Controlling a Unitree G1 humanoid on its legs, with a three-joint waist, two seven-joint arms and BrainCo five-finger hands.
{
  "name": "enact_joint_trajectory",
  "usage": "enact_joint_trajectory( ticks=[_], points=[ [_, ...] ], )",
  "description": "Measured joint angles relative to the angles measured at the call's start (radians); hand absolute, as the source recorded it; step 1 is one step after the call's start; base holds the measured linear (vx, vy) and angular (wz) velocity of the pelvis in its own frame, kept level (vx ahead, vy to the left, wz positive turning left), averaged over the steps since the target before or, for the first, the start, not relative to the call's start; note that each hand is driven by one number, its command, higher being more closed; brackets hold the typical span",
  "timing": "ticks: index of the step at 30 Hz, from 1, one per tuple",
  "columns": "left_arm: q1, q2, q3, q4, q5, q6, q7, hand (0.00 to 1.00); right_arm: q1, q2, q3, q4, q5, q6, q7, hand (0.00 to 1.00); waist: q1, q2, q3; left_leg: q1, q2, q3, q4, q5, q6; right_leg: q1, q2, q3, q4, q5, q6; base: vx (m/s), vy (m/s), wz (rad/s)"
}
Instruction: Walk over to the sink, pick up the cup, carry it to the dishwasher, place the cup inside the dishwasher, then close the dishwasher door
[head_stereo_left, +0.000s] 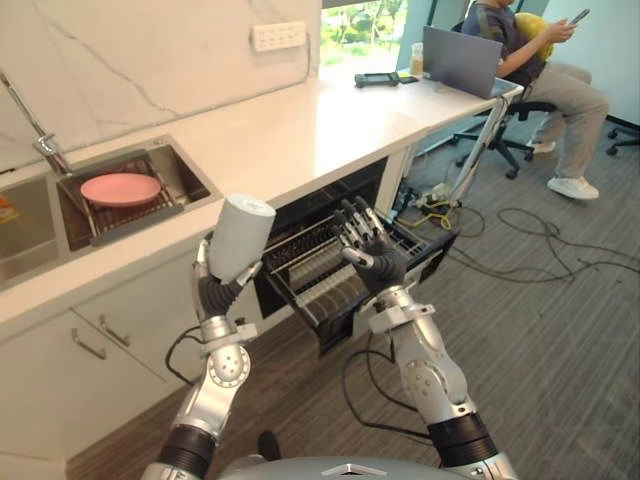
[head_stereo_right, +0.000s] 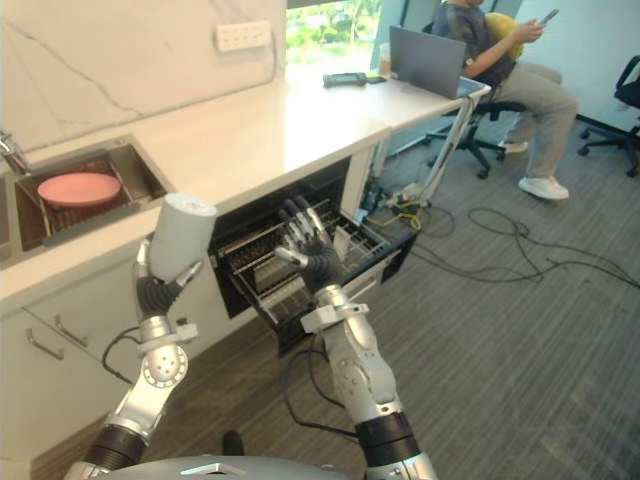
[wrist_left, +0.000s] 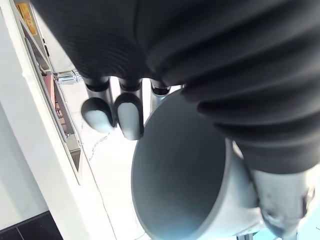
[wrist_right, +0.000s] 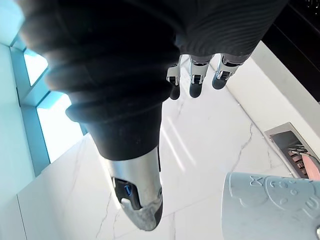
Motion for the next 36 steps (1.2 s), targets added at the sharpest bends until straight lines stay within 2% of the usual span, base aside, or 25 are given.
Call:
enact_joint_trajectory(
  ticks=[15, 21, 36],
  points=[
    [0.0, -0.002, -0.061, -0.001, 0.04, 0.002, -0.005, 1.0, -0.002, 0.008, 0.066, 0.0, 0.0, 0.044, -0.022, 0.0, 0.001, 0.0, -0.001, -0.001, 0.0, -0.001, 0.0, 0.0, 0.0, 0.0, 0.0, -0.001, 0.0, 0.0, 0.0, 0.0, 0.0, 0.0],
    [0.0, -0.003, -0.079, -0.006, 0.117, 0.004, -0.02, 1.0, -0.009, 0.008, 0.067, 0.0, 0.0, 0.047, -0.022, 0.0, 0.001, -0.001, -0.007, -0.002, 0.0, -0.002, 0.0, 0.0, 0.0, 0.0, 0.0, -0.002, 0.0, 0.0, 0.0, 0.0, 0.0, 0.0],
    [-0.007, -0.002, -0.162, -0.047, 0.139, 0.009, -0.041, 1.0, -0.009, 0.012, 0.106, 0.002, 0.0, 0.064, -0.041, 0.0, 0.003, -0.002, -0.013, -0.006, 0.0, -0.007, 0.0, 0.001, -0.001, -0.001, 0.0, -0.008, 0.0, -0.001, 0.001, 0.0, 0.0, 0.0]
  ],
)
